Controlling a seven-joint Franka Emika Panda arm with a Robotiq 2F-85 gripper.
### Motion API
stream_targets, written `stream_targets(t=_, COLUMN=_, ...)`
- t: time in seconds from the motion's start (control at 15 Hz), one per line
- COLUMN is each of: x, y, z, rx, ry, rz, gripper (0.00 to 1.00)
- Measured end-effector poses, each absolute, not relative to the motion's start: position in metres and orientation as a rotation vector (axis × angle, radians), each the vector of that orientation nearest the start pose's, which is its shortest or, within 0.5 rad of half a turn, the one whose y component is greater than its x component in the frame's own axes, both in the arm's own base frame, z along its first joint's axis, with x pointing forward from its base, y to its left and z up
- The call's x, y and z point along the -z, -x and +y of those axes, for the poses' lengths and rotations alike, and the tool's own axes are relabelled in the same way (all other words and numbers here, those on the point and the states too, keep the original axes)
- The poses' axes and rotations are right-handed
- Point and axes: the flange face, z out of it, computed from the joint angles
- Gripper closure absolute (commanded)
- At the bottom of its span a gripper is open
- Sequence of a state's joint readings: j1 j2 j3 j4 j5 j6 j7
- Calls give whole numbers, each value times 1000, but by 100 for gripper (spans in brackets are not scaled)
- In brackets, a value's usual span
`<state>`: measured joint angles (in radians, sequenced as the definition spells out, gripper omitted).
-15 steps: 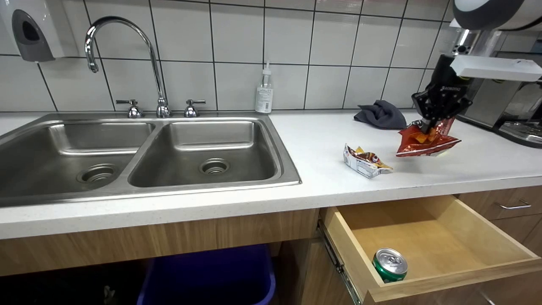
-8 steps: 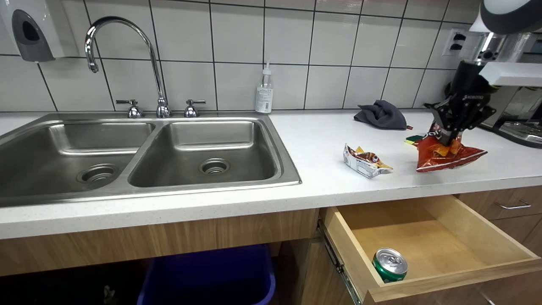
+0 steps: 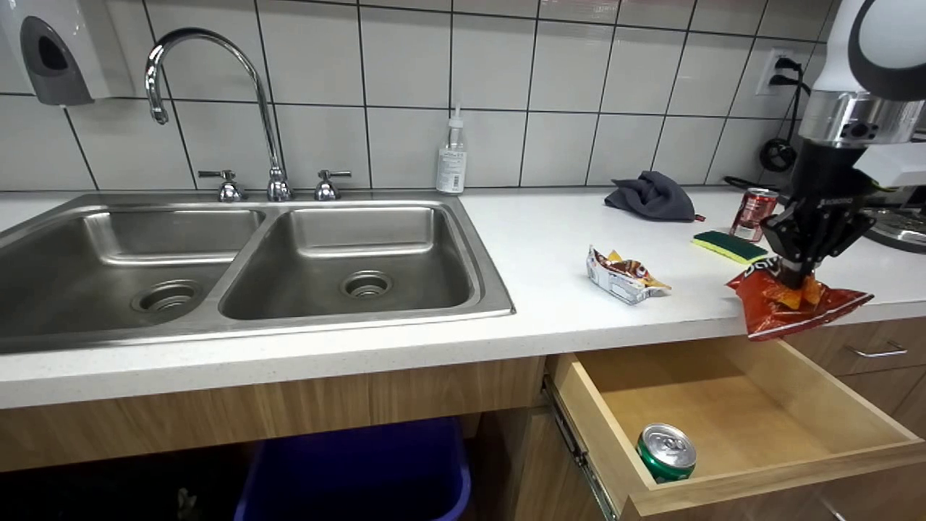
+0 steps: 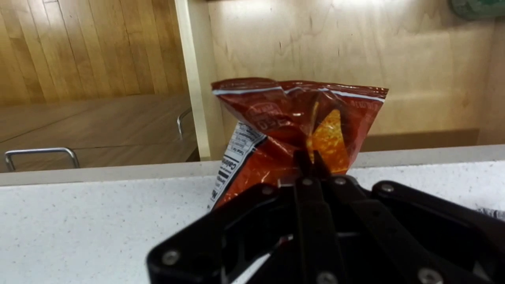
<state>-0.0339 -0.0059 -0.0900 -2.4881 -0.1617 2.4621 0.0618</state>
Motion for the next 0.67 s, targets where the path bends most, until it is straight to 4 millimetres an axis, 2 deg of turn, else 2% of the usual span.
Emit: stream_targets(t=0.67, x=-254, y=-434, z=-46, rx=-178, ry=3272, rz=-51, gripper=100)
